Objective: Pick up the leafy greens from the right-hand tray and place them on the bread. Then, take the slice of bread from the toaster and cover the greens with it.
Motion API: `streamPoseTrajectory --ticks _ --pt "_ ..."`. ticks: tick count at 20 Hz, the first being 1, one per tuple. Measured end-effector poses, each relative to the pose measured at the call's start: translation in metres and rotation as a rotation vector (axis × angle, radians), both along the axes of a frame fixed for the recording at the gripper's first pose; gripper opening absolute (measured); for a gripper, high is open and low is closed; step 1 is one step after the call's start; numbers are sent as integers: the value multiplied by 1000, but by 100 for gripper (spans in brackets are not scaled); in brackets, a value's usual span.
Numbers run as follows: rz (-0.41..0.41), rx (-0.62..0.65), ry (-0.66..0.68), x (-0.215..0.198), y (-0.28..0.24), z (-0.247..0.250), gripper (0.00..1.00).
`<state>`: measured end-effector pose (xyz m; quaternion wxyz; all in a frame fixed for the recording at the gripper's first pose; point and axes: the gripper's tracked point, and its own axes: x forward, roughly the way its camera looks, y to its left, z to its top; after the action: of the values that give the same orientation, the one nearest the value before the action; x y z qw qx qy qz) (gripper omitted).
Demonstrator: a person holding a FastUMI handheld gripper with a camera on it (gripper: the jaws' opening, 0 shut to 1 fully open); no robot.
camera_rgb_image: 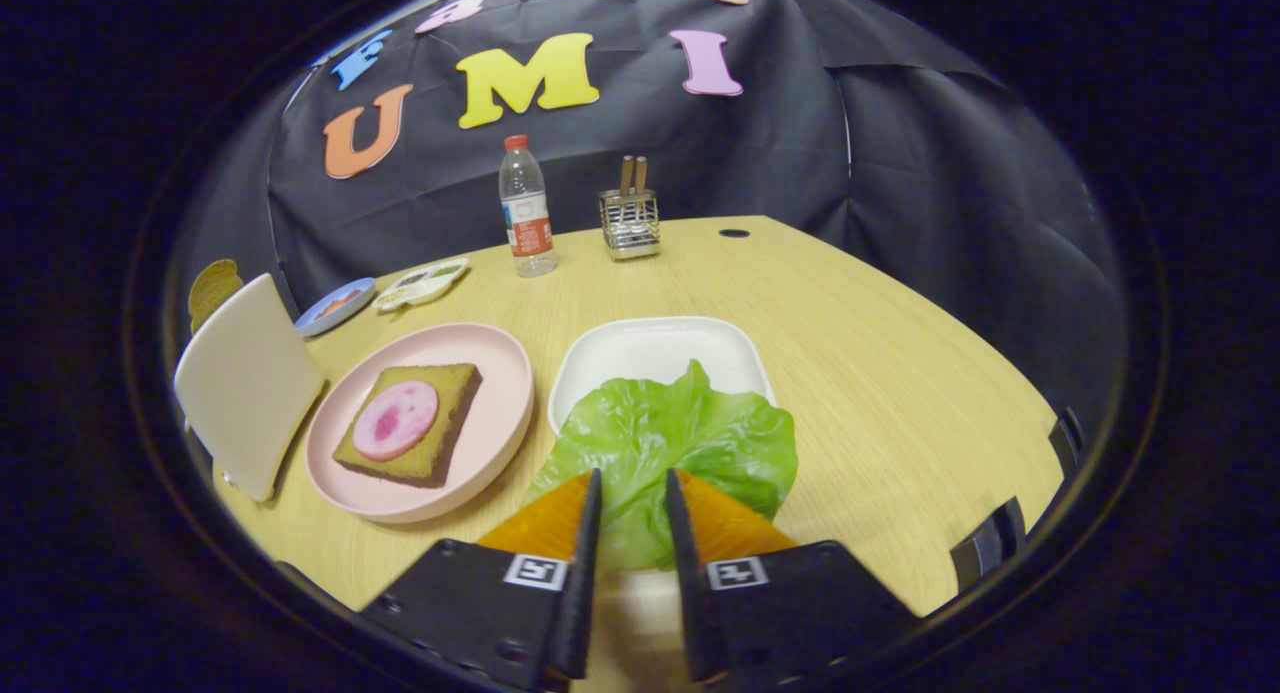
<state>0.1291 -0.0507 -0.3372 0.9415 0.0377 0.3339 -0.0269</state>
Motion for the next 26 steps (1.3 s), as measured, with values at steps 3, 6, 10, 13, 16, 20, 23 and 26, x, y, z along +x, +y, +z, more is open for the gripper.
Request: streamPoseTrajectory --ticks 3,6,10,13,16,20,23,26 --pt "-1 42 3 2 5 0 6" --pt "-1 57 -27 -1 3 9 1" --pt "14 68 -72 -2 8 35 0" --pt "19 48 -103 0 10 50 0" --pt "-58 7 -77 1 -5 36 0" --pt "-105 -35 -72 0 -9 20 56" --pt "-101 -47 -37 0 3 6 81" --pt "-123 -98 -8 2 -2 -2 73"
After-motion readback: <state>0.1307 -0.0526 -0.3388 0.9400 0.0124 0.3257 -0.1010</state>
